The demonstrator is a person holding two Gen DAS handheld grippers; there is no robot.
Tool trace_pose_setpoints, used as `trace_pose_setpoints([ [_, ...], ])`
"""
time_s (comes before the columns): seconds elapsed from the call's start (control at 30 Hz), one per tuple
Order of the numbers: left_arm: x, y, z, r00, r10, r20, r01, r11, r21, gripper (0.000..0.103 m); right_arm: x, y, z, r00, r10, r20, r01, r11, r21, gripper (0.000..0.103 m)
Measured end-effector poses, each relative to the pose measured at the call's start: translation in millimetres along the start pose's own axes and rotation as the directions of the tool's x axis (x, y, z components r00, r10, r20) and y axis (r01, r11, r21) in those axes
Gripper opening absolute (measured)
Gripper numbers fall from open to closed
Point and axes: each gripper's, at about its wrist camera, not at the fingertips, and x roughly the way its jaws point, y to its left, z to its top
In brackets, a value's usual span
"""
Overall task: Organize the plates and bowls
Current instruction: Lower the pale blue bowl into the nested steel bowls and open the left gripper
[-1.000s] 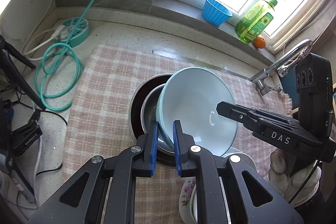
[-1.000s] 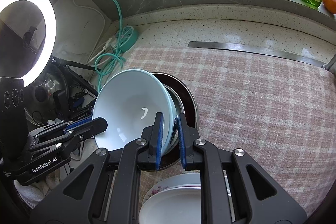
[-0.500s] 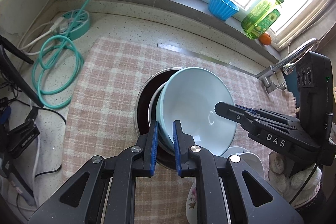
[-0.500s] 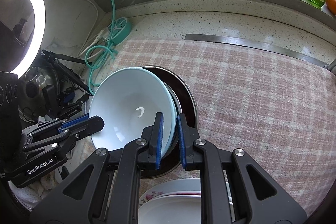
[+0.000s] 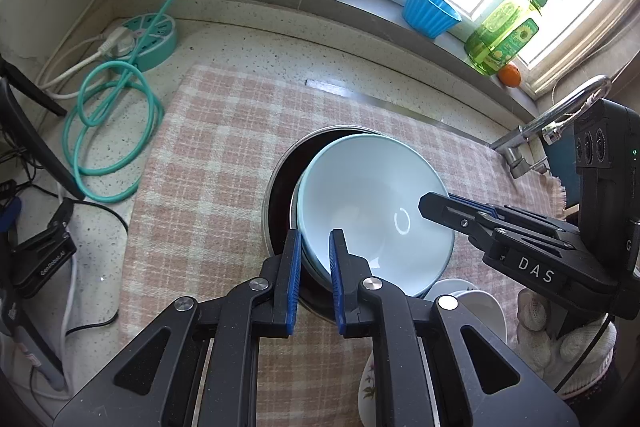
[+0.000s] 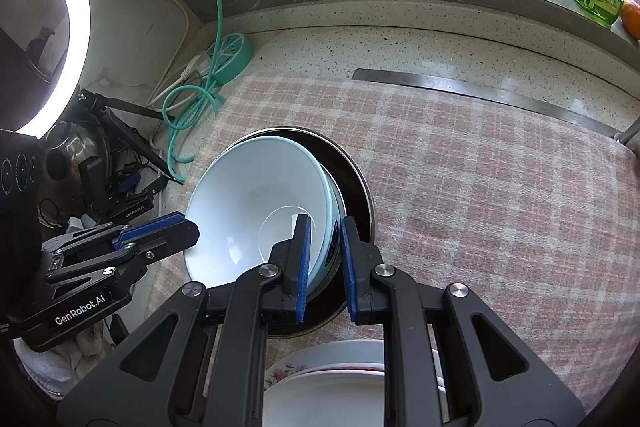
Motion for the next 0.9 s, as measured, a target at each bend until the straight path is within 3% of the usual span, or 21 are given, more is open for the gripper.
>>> trace_pose_setpoints([
  [0.3, -5, -1, -1, 1.0, 0.015, 0.018, -0.015, 1.0, 0.01, 0.012, -6, -3, -2, 1.0, -0.008, 0.002, 0.008, 1.0, 0.003, 0.018],
  [0.43, -10, -2, -2, 0.999, 0.025, 0.035, -0.025, 0.999, 0.02, 0.012, -11, -6, -4, 1.0, -0.007, 0.014, 0.007, 1.0, 0.006, 0.039],
  [0.57, -15, 0, -1, 0.998, 0.03, 0.05, -0.031, 0.999, 0.023, 0.012, -19, -9, -3, 1.0, -0.004, 0.028, 0.003, 1.0, 0.015, 0.04],
  [0.73, -19, 6, 0, 0.998, 0.025, 0.062, -0.026, 1.0, 0.007, 0.013, -32, -16, -2, 0.998, -0.002, 0.063, -0.001, 0.999, 0.041, 0.054],
  [0.83, -23, 15, 0, 0.997, 0.012, 0.075, -0.011, 1.0, -0.023, 0.024, -38, -24, -2, 0.997, -0.001, 0.08, -0.004, 0.998, 0.066, 0.055],
  [0.9, -23, 23, 0, 0.997, 0.005, 0.076, -0.001, 0.999, -0.048, 0.028, -41, -30, -2, 0.996, -0.001, 0.088, -0.006, 0.996, 0.087, 0.062],
])
